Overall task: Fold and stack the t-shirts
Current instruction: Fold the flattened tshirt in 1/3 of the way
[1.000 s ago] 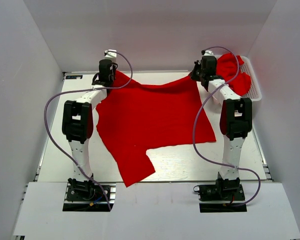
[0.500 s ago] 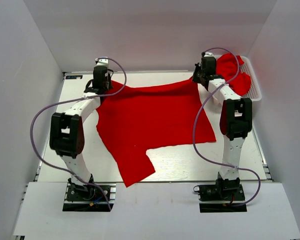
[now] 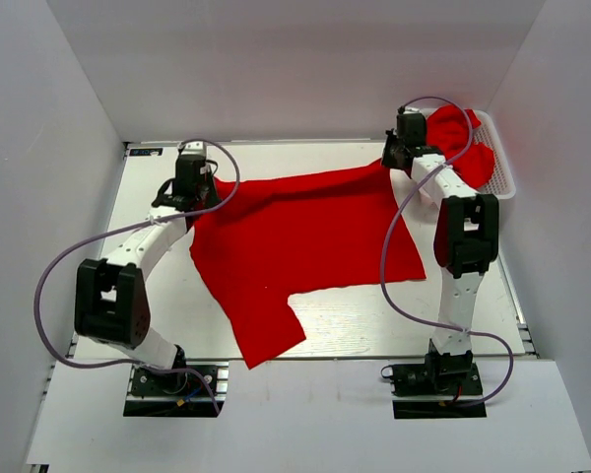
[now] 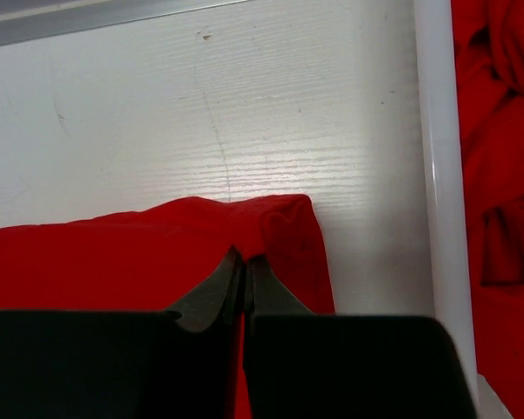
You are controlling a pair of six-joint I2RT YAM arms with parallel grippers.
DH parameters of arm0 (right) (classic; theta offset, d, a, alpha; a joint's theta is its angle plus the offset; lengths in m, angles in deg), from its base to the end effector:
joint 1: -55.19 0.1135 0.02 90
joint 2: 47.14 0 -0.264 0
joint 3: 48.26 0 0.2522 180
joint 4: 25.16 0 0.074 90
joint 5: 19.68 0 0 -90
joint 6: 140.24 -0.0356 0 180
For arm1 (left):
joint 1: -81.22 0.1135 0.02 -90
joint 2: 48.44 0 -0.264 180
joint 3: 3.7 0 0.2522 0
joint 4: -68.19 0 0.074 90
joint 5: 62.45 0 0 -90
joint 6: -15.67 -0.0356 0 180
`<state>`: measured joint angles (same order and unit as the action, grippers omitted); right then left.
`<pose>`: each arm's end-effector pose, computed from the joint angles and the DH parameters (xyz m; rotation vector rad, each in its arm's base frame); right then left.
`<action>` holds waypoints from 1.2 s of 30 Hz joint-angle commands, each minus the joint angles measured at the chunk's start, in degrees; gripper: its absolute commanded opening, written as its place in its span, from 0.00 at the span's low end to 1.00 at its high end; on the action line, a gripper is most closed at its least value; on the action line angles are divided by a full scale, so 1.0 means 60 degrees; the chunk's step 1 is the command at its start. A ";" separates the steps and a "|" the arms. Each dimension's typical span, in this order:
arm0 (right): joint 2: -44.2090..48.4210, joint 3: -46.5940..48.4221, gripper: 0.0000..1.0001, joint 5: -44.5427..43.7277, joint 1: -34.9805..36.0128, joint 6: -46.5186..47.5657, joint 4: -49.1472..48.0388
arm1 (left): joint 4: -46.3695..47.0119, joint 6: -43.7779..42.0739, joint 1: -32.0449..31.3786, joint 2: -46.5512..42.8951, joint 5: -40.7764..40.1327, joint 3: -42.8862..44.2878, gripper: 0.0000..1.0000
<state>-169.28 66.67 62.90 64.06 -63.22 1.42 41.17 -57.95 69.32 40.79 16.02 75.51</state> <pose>0.4962 0.0728 0.2446 0.1518 2.1507 0.0809 0.3456 -0.0656 0.2680 -0.1965 2.1938 -0.0523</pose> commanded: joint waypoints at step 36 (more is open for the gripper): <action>0.0524 0.1201 0.00 -0.0653 -0.0071 0.0858 0.2273 | -0.3722 0.1885 -0.0097 -0.2451 0.4148 -0.0846 0.00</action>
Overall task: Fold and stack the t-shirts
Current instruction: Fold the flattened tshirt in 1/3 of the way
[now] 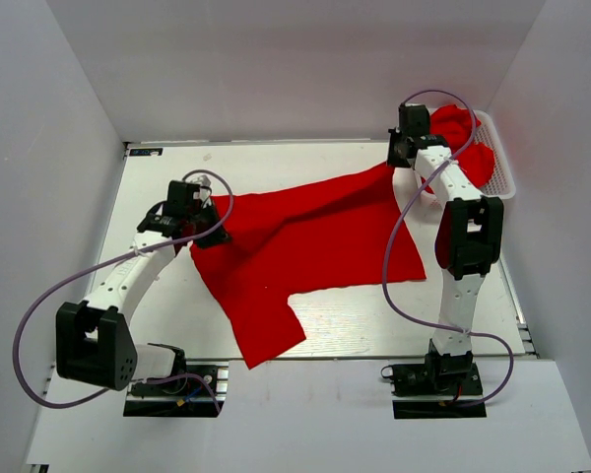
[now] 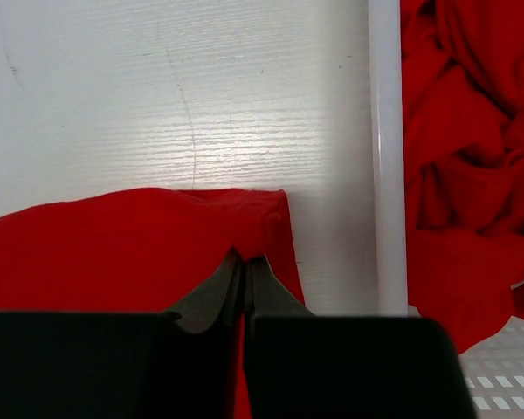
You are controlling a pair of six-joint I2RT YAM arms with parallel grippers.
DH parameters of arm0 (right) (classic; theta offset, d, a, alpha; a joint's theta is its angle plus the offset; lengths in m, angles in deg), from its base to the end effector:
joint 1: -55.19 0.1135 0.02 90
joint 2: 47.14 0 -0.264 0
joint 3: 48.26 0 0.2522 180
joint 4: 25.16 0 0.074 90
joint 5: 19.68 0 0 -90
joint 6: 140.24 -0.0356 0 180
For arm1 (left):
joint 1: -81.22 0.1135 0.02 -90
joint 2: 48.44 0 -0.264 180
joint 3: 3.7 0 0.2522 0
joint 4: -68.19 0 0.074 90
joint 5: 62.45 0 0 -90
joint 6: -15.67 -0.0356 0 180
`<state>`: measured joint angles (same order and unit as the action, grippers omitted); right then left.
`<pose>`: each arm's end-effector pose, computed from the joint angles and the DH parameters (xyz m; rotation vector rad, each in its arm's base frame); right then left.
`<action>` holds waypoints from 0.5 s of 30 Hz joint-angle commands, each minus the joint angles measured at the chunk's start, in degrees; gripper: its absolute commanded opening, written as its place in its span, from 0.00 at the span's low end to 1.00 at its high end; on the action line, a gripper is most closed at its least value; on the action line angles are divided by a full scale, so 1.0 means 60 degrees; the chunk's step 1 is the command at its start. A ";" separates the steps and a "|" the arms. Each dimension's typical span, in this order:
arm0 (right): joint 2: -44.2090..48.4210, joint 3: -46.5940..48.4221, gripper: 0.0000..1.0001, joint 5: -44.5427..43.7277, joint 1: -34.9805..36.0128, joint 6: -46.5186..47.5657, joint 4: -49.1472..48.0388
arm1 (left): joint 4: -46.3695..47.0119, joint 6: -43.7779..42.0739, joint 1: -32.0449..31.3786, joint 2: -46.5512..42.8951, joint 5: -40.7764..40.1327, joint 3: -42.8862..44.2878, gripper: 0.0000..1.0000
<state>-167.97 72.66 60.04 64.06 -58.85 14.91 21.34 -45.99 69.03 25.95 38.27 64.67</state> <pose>0.4861 0.0694 0.2705 0.0895 2.2537 -0.0406 0.2582 -0.0625 0.2544 -0.2784 2.5338 -0.5206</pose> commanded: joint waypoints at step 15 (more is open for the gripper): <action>0.0130 -0.0442 0.00 -0.0366 -0.0056 0.0071 0.0040 | -0.0331 0.0492 0.0024 0.0214 -0.0335 -0.1381 0.00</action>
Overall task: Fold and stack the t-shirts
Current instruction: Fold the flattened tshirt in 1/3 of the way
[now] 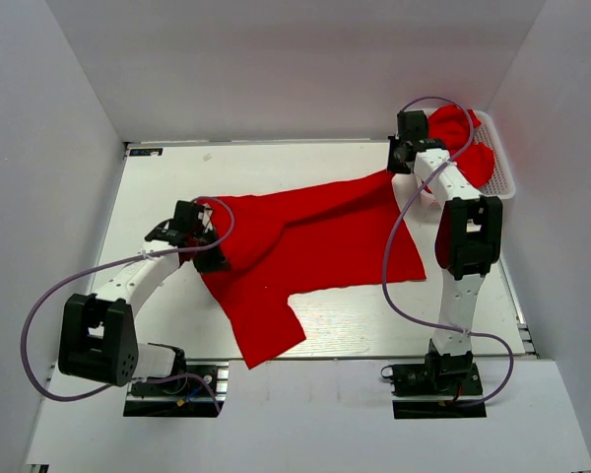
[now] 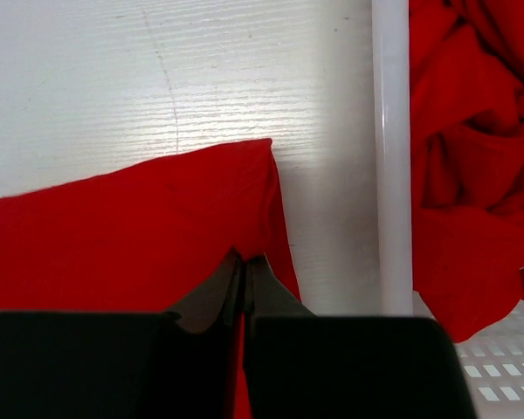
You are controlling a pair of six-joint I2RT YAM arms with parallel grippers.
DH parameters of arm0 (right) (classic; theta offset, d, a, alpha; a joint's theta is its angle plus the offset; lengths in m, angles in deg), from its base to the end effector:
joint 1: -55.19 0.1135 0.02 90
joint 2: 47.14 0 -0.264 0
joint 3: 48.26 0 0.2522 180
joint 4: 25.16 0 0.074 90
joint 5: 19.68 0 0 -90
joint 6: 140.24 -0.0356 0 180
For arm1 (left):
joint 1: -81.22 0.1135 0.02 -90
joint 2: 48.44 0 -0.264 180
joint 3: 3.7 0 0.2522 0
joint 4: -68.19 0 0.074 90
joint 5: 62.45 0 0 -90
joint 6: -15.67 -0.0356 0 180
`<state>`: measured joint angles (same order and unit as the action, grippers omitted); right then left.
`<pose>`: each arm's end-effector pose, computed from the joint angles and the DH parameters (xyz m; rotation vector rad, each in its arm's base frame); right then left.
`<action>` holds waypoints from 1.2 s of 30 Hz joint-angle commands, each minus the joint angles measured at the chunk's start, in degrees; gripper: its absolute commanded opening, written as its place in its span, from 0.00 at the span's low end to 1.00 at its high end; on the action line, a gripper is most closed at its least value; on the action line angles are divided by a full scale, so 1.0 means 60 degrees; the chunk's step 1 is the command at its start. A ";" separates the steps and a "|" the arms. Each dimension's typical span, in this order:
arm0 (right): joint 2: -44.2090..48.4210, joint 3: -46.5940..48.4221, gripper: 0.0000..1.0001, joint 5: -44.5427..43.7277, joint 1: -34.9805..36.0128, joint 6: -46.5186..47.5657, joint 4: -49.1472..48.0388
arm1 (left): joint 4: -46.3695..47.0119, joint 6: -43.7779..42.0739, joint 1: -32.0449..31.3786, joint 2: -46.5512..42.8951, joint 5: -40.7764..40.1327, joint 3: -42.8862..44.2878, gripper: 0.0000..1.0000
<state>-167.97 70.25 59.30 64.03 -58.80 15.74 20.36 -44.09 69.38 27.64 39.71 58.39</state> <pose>0.4819 0.0681 0.2554 0.0906 2.3071 -0.0690 0.2457 -0.0592 0.2129 -0.3620 2.6887 -0.5140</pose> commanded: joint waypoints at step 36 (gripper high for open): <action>0.0730 -0.1228 0.64 0.0384 0.0006 0.0386 -0.0479 | -0.0711 -0.0513 0.0054 0.0517 -0.1572 0.1801 1.00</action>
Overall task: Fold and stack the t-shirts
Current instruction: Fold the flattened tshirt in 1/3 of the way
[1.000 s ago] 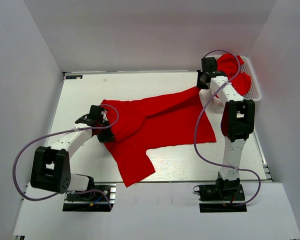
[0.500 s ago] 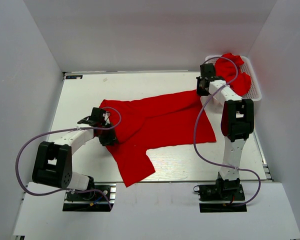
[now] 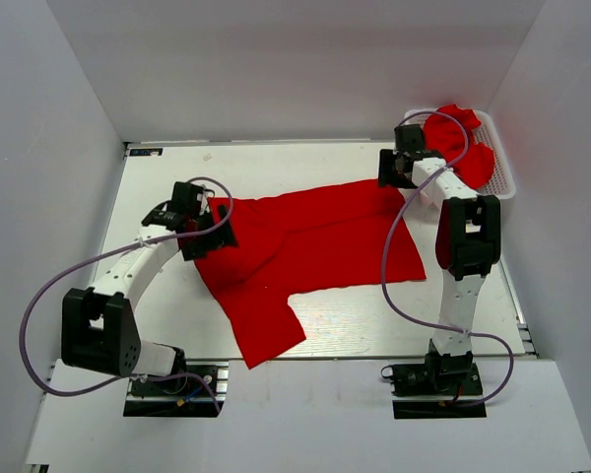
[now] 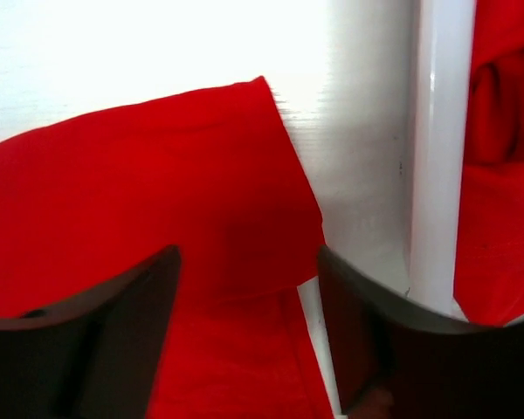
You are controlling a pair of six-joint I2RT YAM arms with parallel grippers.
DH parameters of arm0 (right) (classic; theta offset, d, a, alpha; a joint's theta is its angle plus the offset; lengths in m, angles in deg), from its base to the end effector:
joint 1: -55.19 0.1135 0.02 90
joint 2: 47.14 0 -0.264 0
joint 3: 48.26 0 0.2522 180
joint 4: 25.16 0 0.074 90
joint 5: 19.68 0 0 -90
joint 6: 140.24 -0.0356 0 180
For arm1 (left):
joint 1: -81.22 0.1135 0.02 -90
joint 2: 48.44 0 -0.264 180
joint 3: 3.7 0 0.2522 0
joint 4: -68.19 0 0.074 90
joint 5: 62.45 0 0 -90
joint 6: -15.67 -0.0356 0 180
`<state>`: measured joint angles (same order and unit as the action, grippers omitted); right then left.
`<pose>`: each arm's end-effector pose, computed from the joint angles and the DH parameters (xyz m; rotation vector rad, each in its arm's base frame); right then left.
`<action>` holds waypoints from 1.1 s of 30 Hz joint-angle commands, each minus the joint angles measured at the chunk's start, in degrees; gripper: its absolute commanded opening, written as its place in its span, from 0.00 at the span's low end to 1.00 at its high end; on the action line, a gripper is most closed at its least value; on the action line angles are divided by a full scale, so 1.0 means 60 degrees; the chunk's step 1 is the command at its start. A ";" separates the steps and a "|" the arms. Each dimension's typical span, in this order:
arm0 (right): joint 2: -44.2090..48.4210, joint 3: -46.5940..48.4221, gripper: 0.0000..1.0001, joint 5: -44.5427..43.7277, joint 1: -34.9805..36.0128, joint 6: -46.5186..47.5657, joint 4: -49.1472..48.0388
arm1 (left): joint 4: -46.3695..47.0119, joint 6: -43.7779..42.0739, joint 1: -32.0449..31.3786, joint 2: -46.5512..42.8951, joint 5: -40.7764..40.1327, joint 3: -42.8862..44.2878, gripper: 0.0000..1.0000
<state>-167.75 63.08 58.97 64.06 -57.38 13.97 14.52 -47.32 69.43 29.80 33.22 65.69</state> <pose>0.4710 0.0664 0.2186 0.0542 2.3960 -0.1090 0.2596 -0.0578 0.2361 -0.3252 2.6813 -0.3455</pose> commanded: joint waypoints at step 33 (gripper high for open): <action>-0.2968 0.2413 0.90 0.0985 0.0017 -0.1986 -0.1166 | 0.2214 0.0377 0.1715 0.7671 -0.1165 0.5050 0.98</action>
<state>-183.73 76.26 71.60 65.54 -64.24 5.90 32.91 -45.09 77.73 70.89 29.35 94.61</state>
